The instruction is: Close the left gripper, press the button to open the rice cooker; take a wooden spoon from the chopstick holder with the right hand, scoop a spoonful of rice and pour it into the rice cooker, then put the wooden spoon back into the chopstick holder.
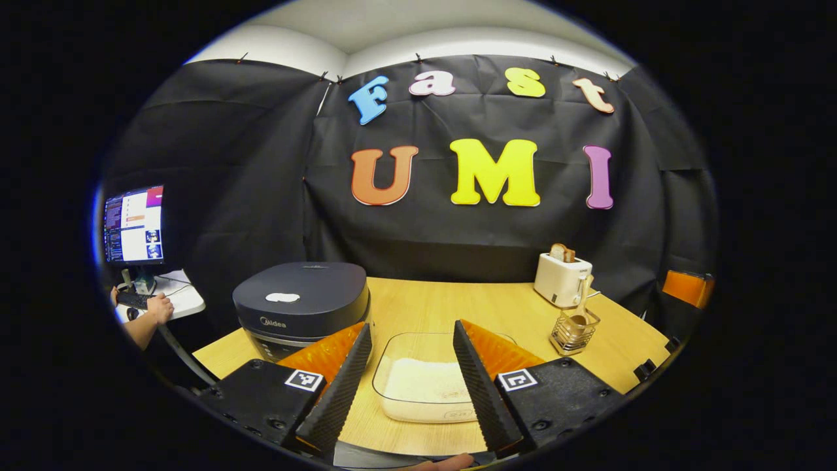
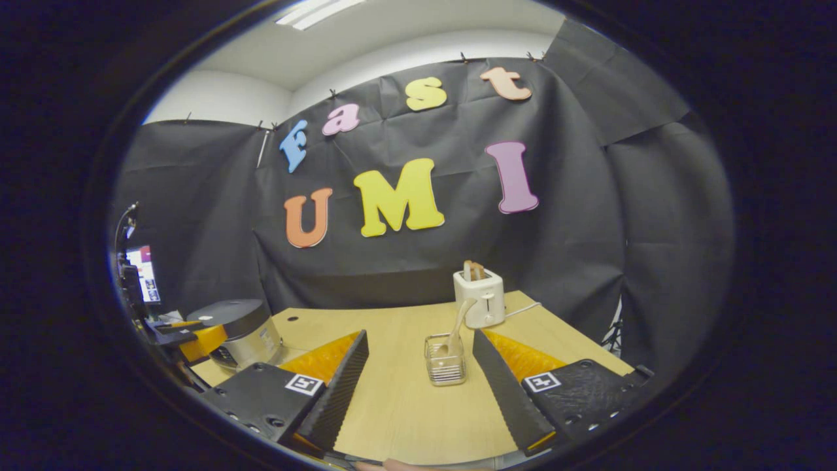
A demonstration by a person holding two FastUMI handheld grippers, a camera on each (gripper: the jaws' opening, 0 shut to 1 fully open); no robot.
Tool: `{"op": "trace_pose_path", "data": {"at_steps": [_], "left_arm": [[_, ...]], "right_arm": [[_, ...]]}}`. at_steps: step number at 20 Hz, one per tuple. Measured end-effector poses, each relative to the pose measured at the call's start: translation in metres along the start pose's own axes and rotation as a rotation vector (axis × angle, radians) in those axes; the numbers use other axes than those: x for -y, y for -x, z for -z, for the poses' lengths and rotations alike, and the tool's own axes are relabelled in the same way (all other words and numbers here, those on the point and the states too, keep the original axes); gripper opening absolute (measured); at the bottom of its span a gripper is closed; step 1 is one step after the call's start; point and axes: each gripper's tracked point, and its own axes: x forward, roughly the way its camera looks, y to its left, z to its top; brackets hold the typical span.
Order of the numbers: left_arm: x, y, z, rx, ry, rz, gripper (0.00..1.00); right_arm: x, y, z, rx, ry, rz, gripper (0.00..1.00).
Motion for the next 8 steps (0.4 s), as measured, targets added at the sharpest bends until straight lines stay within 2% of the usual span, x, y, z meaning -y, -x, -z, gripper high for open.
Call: {"op": "trace_pose_path", "data": {"at_steps": [2,3,4,5,6,8], "left_arm": [[0.007,0.008,-0.007,0.026,0.005,0.01,0.84],[0.013,0.011,-0.009,0.03,-0.003,0.025,0.83],[0.015,0.013,-0.011,0.031,-0.005,0.027,0.93],[0.014,0.013,-0.01,0.032,-0.006,0.025,0.96],[0.015,0.015,-0.008,0.026,-0.01,0.026,0.96],[0.013,0.016,-0.008,0.02,-0.016,0.015,0.96]], "right_arm": [[-0.005,0.006,0.003,-0.008,0.027,-0.009,0.91],[-0.008,0.009,0.004,-0.008,0.04,-0.021,0.95],[-0.01,0.011,0.006,-0.011,0.059,-0.03,0.91],[-0.008,0.013,0.009,-0.016,0.083,-0.029,0.91],[-0.004,0.014,0.011,-0.019,0.104,-0.02,0.95],[0.004,0.016,0.01,-0.016,0.128,0.005,0.91]]}}
